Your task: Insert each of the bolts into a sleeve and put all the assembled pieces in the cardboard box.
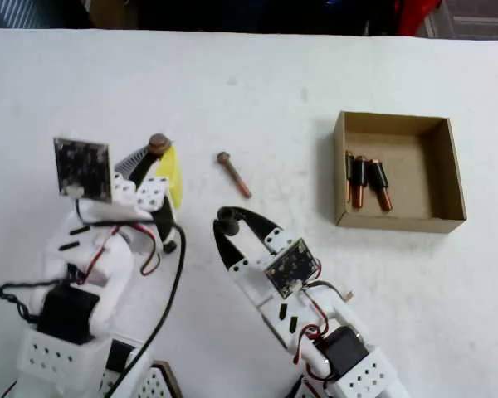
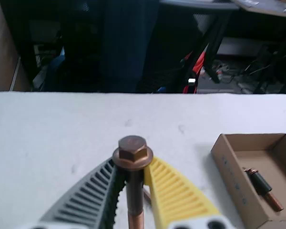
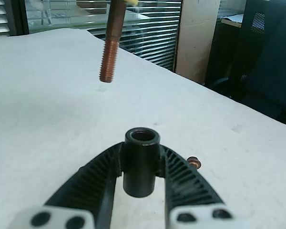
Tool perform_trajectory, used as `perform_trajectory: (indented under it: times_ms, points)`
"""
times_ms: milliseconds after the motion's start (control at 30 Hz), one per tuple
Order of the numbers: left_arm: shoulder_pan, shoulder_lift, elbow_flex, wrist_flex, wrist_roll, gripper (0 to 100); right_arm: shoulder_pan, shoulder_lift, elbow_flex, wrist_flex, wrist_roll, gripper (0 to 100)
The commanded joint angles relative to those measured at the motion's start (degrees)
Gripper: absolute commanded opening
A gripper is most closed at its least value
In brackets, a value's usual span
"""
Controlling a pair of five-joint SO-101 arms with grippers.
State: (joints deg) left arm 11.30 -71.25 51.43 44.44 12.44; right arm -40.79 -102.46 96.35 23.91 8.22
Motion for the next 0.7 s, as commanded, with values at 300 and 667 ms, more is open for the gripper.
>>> perform_trajectory:
  times_ms: [300,667]
  points:
    - [7.7,1.9,-1.1,-11.3,-0.4,2,0.0,-0.7,0.5,-5.0,-6.9,1.7]
    - [11.8,2.9,-1.0,-11.4,-2.9,2,0.0,-0.7,0.5,-8.9,-5.9,1.7]
